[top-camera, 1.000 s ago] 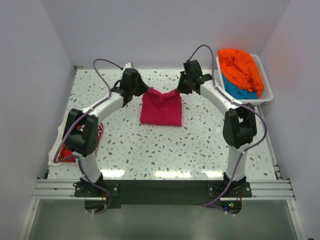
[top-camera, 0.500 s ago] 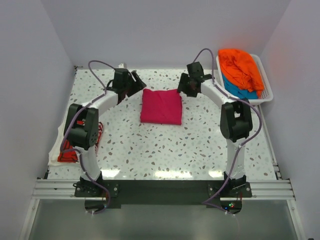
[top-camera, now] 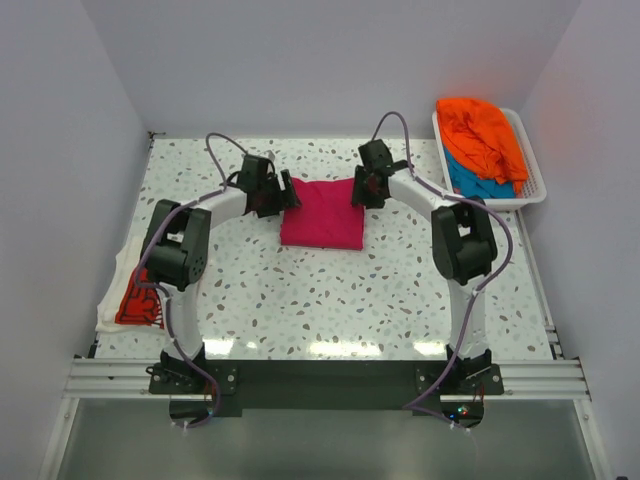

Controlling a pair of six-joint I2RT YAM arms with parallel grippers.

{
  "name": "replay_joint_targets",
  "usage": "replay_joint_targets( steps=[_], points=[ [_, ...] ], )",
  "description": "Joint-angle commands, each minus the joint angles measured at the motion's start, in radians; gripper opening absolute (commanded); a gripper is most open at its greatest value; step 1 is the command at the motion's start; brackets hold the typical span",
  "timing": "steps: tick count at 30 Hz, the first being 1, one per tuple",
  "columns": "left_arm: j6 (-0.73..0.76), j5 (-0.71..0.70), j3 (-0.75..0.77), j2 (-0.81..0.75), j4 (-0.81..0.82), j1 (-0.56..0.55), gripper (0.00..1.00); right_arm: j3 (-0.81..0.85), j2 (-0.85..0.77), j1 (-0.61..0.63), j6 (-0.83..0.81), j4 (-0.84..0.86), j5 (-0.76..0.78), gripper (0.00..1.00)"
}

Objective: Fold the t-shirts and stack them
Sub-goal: Fold the tshirt, then neatly place the folded tshirt to the corner

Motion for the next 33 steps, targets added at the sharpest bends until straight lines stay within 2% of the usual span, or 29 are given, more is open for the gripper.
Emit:
replay_joint_targets(
  steps=[1, 5, 6, 10, 17, 20, 23, 24, 26, 27, 29, 30, 32, 33],
  points=[
    [0.062, 0.037, -0.004, -0.002, -0.029, 0.001, 0.81, -0.010, 0.025, -0.007, -0.028, -0.014, 0.035, 0.42],
    [0.066, 0.049, -0.007, 0.022, -0.052, -0.004, 0.81, -0.030, 0.034, -0.018, -0.024, -0.004, 0.022, 0.28],
    [0.066, 0.049, -0.019, 0.022, -0.052, -0.006, 0.81, -0.032, 0.033, -0.019, -0.024, -0.006, 0.022, 0.21],
    [0.057, 0.051, -0.053, 0.024, -0.046, -0.010, 0.80, -0.041, 0.031, -0.036, -0.017, -0.006, 0.024, 0.12],
    [0.043, 0.028, -0.088, 0.062, -0.043, -0.065, 0.74, -0.064, 0.030, -0.067, -0.004, 0.014, -0.019, 0.09],
    [0.023, 0.012, -0.105, 0.075, -0.034, -0.076, 0.67, -0.064, 0.034, -0.071, -0.005, 0.022, -0.033, 0.08],
    [0.004, 0.009, -0.110, 0.075, -0.021, -0.085, 0.53, -0.049, 0.039, -0.076, -0.002, 0.022, -0.051, 0.09],
    [-0.001, 0.008, -0.107, 0.072, -0.014, -0.088, 0.41, -0.043, 0.038, -0.076, -0.002, 0.022, -0.057, 0.09],
    [-0.029, 0.003, -0.099, 0.046, 0.002, -0.098, 0.19, -0.018, 0.030, -0.076, -0.004, 0.012, -0.076, 0.15],
    [-0.062, -0.005, -0.097, 0.023, 0.003, -0.099, 0.00, -0.006, 0.016, -0.076, -0.002, 0.011, -0.076, 0.25],
    [-0.099, -0.053, -0.073, 0.001, -0.023, -0.099, 0.00, 0.005, -0.004, -0.074, -0.001, 0.005, -0.077, 0.40],
    [-0.113, -0.081, -0.064, -0.011, -0.062, -0.096, 0.00, 0.005, -0.033, -0.073, -0.001, 0.005, -0.077, 0.53],
    [-0.157, -0.147, -0.061, -0.060, -0.083, -0.084, 0.00, -0.003, -0.065, -0.071, -0.001, 0.005, -0.077, 0.63],
    [-0.212, -0.158, -0.068, -0.127, -0.095, -0.040, 0.00, -0.036, -0.132, -0.055, 0.001, 0.020, -0.077, 0.81]
  ],
)
